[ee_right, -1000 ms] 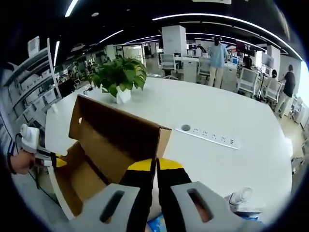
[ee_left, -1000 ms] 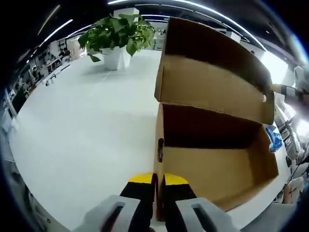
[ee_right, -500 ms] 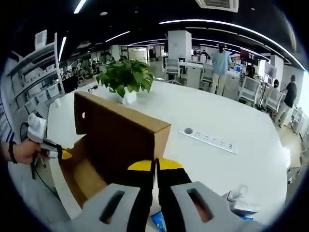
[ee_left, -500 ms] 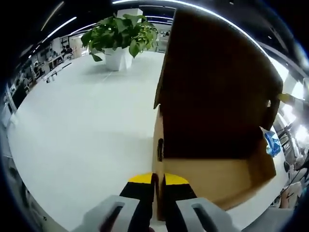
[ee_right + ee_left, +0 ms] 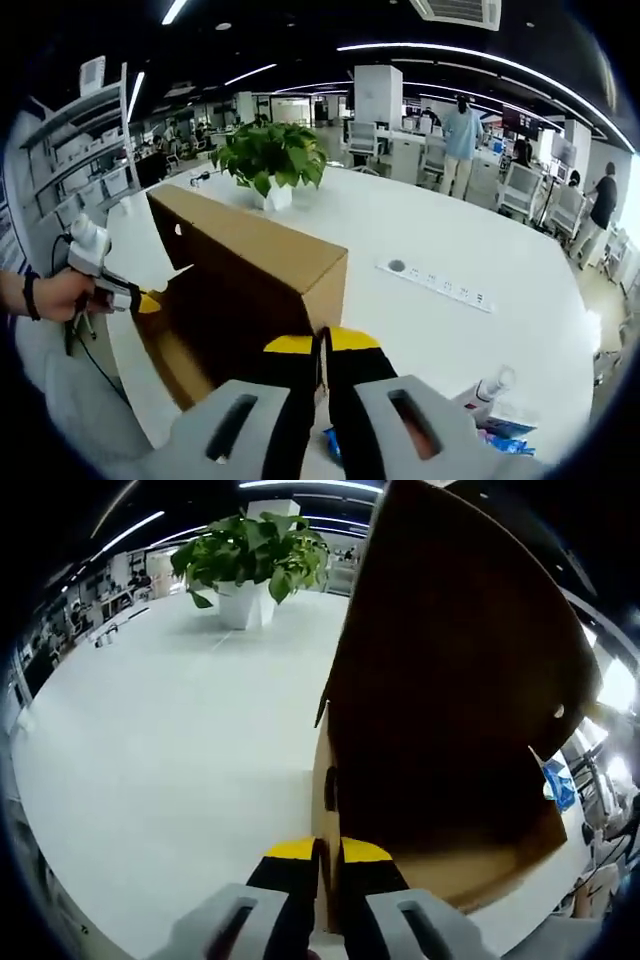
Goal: Operate the shoe box by opening the lid, removing the specified soft item, and placing it in the target area until the item is outside and the box remains undamaged.
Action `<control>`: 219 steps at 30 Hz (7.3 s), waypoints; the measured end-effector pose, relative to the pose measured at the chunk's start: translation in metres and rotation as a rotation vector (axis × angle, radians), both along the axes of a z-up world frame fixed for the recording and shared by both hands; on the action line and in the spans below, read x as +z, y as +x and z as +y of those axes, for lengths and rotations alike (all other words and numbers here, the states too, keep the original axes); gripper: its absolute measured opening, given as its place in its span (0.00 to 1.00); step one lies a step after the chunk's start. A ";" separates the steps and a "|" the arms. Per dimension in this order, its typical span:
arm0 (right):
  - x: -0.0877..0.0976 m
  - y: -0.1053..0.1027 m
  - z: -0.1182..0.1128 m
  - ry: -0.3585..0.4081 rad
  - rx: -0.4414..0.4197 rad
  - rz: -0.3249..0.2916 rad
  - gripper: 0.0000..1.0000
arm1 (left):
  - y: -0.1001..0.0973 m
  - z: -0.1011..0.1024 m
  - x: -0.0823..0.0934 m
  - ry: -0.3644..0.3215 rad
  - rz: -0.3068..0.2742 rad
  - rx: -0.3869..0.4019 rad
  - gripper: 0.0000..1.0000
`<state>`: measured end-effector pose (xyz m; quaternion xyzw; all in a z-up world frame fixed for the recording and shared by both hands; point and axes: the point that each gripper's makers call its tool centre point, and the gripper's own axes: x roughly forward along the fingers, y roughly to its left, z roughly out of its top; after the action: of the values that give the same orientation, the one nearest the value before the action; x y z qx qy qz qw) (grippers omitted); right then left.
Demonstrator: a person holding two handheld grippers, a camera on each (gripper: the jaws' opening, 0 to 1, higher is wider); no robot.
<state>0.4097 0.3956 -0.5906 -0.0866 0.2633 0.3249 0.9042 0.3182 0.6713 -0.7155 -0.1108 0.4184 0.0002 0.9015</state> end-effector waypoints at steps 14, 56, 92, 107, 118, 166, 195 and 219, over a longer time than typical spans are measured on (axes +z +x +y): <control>-0.027 -0.029 -0.005 -0.040 0.014 0.016 0.01 | -0.001 -0.002 0.000 -0.027 -0.010 -0.017 0.07; -0.066 -0.075 -0.016 0.019 -0.055 0.069 0.00 | -0.027 -0.006 0.068 0.033 -0.298 -0.237 0.11; -0.113 -0.096 -0.022 0.092 -0.114 0.203 0.00 | -0.058 -0.001 0.033 0.070 -0.199 -0.255 0.11; -0.119 -0.099 -0.024 0.108 -0.127 0.230 0.00 | -0.065 -0.005 0.021 0.066 -0.170 -0.274 0.11; -0.117 -0.100 -0.028 0.118 -0.129 0.225 0.00 | -0.068 -0.005 0.023 0.061 -0.169 -0.274 0.11; -0.114 -0.095 0.000 0.322 -0.138 0.388 0.22 | -0.024 -0.013 0.021 -0.200 -0.149 -0.188 0.23; -0.113 -0.030 -0.023 0.300 -0.277 0.401 0.21 | 0.049 -0.031 0.022 -0.198 -0.138 -0.173 0.22; -0.098 -0.071 -0.125 0.215 -0.264 0.271 0.40 | 0.001 -0.040 0.040 -0.094 -0.134 -0.195 0.37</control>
<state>0.3387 0.2709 -0.6881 0.0900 0.3556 0.2384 0.8992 0.3189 0.6310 -0.6753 -0.1115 0.3657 -0.1147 0.9169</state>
